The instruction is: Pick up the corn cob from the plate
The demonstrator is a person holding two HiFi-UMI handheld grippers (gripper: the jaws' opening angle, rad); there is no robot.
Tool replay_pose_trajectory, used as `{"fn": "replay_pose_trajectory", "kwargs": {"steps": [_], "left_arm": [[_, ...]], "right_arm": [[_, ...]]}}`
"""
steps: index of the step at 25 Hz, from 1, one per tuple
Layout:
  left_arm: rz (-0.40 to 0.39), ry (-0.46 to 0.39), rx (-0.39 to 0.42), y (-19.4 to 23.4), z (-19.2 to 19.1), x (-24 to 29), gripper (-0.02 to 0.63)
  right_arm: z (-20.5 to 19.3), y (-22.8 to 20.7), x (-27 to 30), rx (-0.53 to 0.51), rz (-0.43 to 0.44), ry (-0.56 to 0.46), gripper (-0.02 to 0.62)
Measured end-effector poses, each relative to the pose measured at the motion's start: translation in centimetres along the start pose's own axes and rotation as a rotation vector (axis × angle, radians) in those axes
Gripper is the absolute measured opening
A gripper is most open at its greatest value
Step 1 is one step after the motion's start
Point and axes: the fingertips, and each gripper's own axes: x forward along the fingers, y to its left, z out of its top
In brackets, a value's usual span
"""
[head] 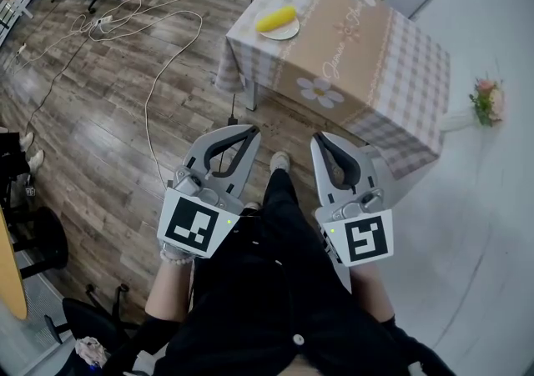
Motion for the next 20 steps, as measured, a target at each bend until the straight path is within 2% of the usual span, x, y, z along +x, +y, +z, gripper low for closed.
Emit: {"fn": "replay_pose_trajectory", "kwargs": {"steps": [20], "left_arm": [[0.026, 0.008, 0.005, 3.8, 0.4, 5.5, 0.012]], "right_arm": [[-0.4, -4.3, 5.6, 0.005, 0.05, -0.005, 0.043]]}}
